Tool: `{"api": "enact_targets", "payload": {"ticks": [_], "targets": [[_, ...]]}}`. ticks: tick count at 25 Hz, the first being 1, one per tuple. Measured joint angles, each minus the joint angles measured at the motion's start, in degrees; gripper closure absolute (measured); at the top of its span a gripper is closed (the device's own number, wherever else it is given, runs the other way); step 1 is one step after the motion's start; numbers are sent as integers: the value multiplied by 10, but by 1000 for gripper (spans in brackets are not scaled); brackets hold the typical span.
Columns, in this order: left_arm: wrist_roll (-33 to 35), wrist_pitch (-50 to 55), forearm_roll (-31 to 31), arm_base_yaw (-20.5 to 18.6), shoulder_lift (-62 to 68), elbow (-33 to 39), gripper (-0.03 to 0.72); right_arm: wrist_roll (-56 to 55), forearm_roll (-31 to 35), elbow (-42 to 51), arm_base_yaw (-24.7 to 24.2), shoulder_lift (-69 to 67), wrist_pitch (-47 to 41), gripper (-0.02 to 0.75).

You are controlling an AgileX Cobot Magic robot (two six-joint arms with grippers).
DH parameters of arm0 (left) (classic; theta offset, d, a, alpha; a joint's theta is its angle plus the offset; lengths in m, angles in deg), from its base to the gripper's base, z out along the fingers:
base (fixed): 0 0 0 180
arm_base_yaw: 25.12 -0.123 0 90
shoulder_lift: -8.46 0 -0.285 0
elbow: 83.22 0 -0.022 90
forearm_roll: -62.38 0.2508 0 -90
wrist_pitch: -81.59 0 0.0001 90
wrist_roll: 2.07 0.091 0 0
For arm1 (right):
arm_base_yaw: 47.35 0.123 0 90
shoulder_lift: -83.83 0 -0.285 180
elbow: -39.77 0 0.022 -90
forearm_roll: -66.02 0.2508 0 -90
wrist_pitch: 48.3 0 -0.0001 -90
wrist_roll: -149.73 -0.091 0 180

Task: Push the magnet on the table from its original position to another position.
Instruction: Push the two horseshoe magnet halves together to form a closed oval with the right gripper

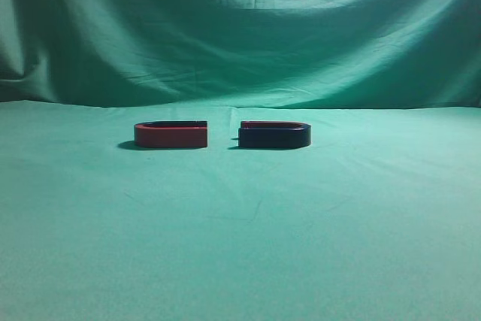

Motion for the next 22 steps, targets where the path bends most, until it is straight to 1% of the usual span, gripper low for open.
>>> {"api": "enact_targets", "payload": {"ticks": [22], "targets": [[0,0,0,0,0,0,316,0,0,0,0,0,0,738]]}}
